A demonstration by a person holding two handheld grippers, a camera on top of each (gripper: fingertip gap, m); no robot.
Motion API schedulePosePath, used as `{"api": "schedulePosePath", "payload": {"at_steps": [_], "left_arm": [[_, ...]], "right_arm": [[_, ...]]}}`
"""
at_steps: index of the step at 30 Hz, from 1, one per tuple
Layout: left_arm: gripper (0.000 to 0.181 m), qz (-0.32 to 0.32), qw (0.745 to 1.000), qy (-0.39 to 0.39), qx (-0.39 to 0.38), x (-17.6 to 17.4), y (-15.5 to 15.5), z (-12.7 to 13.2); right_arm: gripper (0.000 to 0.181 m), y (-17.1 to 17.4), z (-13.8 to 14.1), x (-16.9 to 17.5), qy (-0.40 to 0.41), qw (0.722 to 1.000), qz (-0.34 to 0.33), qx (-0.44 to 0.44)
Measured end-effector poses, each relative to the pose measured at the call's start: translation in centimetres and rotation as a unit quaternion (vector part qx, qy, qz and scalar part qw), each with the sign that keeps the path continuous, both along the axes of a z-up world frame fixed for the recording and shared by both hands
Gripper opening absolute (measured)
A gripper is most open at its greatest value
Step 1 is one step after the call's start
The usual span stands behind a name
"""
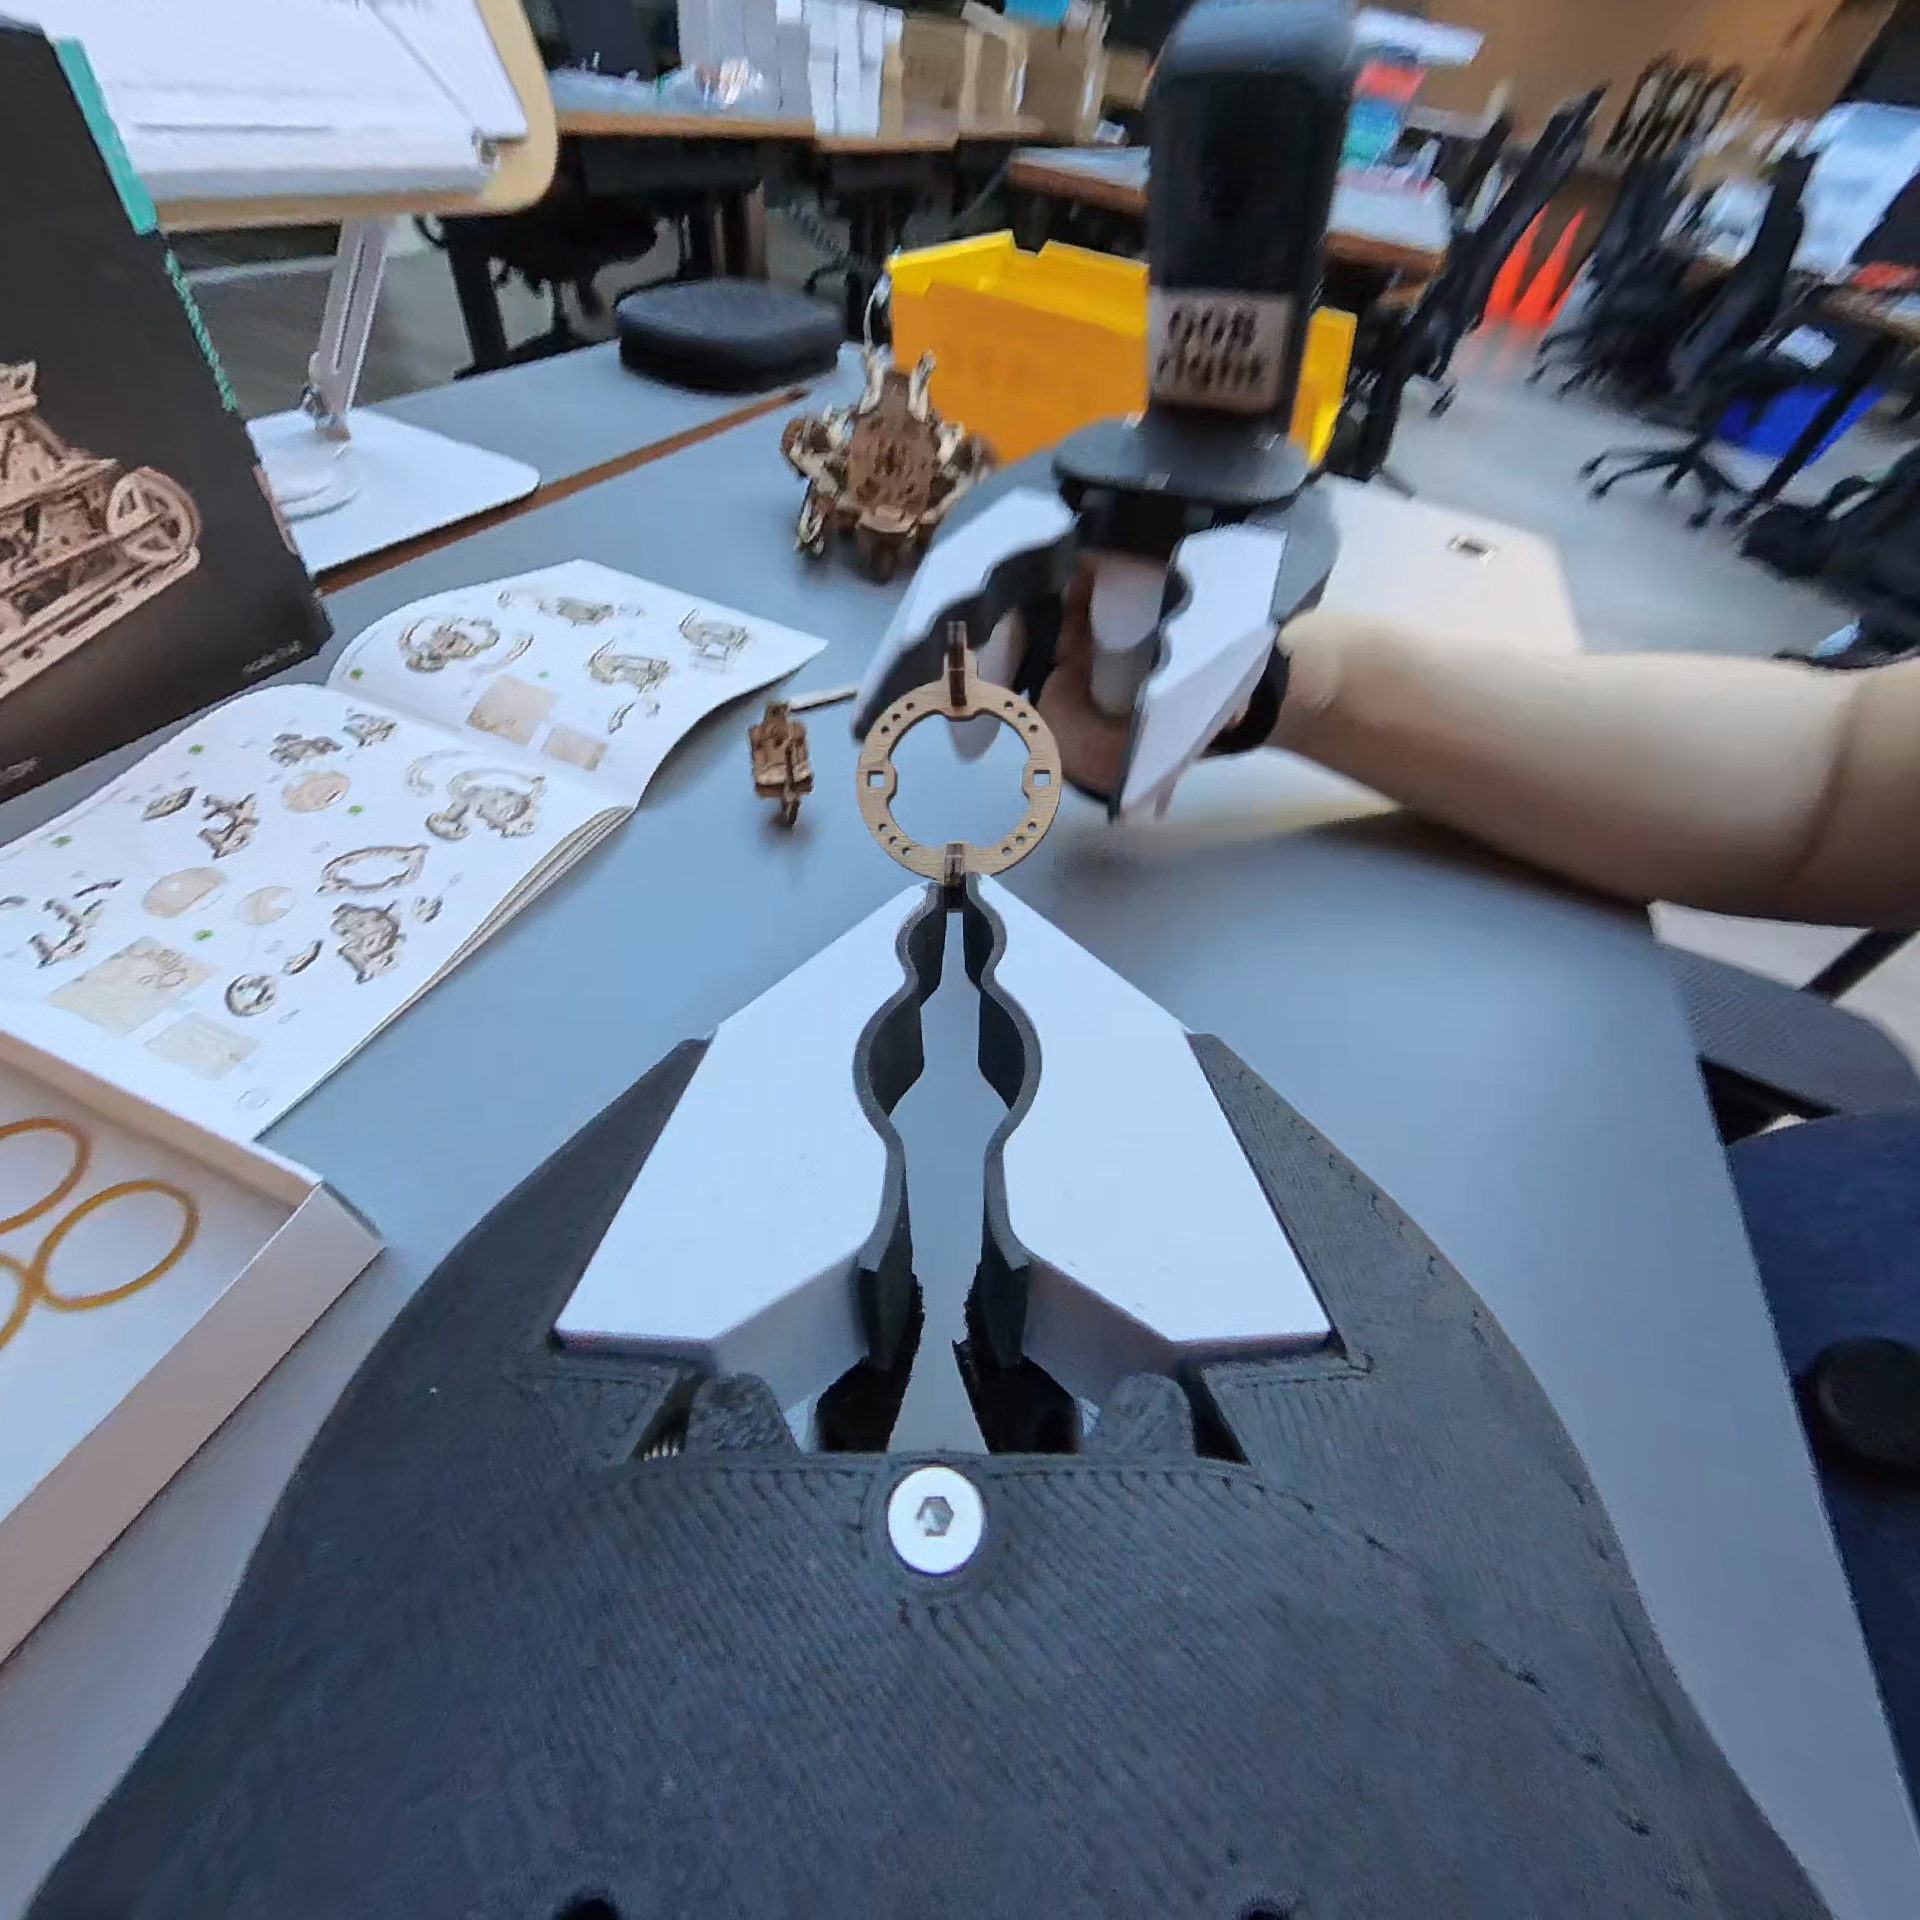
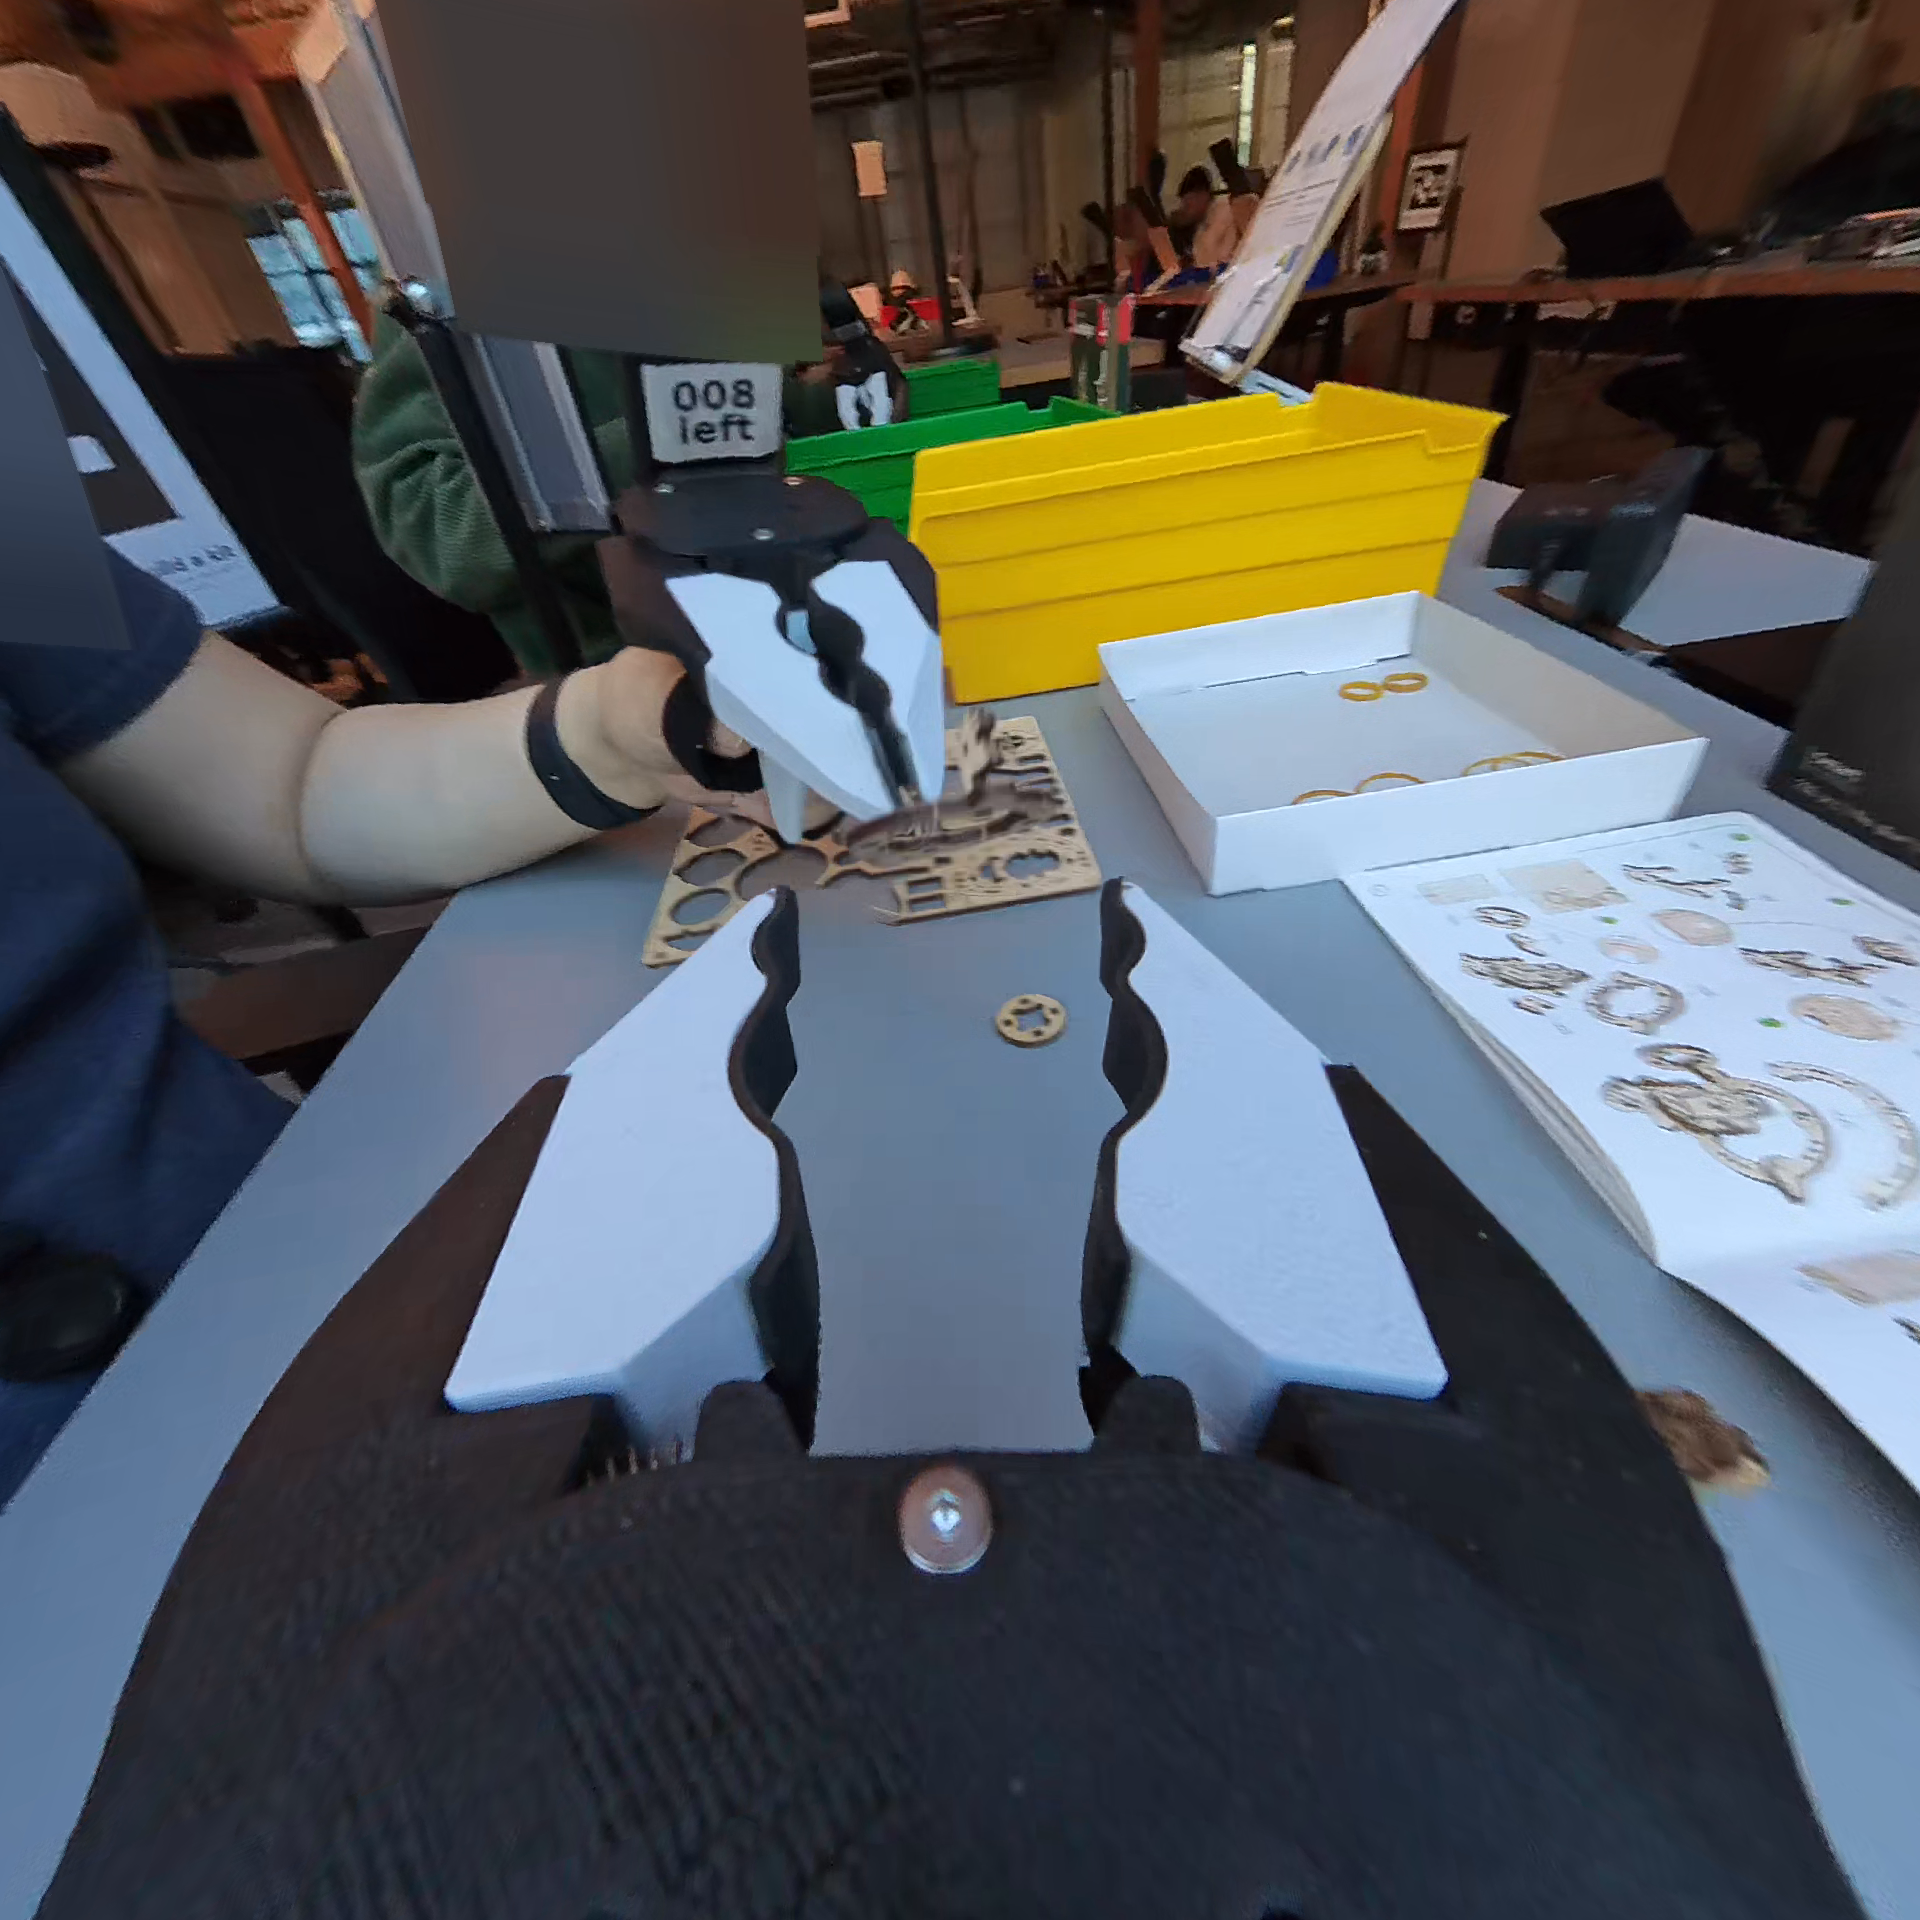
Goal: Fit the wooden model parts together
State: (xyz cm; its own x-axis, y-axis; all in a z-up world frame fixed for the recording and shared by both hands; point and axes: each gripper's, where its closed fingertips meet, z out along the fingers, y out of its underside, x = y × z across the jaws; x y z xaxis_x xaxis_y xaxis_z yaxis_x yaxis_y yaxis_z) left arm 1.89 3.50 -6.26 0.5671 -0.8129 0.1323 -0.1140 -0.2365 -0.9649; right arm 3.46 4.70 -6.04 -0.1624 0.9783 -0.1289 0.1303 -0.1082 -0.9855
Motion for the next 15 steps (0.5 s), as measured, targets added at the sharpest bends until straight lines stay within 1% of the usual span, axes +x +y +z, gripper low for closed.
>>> {"api": "schedulePosePath", "payload": {"at_steps": [1, 4, 7, 9, 10, 13, 15], "left_arm": [[0.000, -0.007, 1.000, -0.019, 0.005, 0.1, -0.2, 0.7], [0.000, -0.028, 0.998, -0.055, 0.014, 0.4, -0.9, 2.0], [0.000, -0.027, 0.998, -0.052, 0.021, 0.3, -1.0, 2.1], [0.001, -0.029, 0.998, -0.051, 0.023, 0.4, -1.0, 2.1], [0.000, -0.033, 0.998, -0.050, 0.022, 0.5, -1.1, 2.0], [0.001, -0.039, 0.998, -0.048, 0.013, 0.7, -1.2, 1.7], [0.001, -0.042, 0.998, -0.050, 0.005, 0.7, -1.2, 1.6]], "right_arm": [[0.061, -0.7, 0.2, -0.3, 0.008, 1.000, 0.017, -0.014], [0.064, -1.9, 1.9, -0.8, 0.054, 0.995, 0.052, -0.063], [0.061, -1.9, 3.2, -1.0, 0.083, 0.990, 0.057, -0.099], [0.052, -1.7, 3.2, -1.2, 0.080, 0.991, 0.045, -0.097], [0.040, -1.6, 3.0, -1.3, 0.077, 0.992, 0.040, -0.091], [0.040, -1.7, 2.7, -1.1, 0.070, 0.994, 0.040, -0.073], [0.040, -1.6, 2.5, -1.1, 0.063, 0.993, 0.043, -0.086]]}}
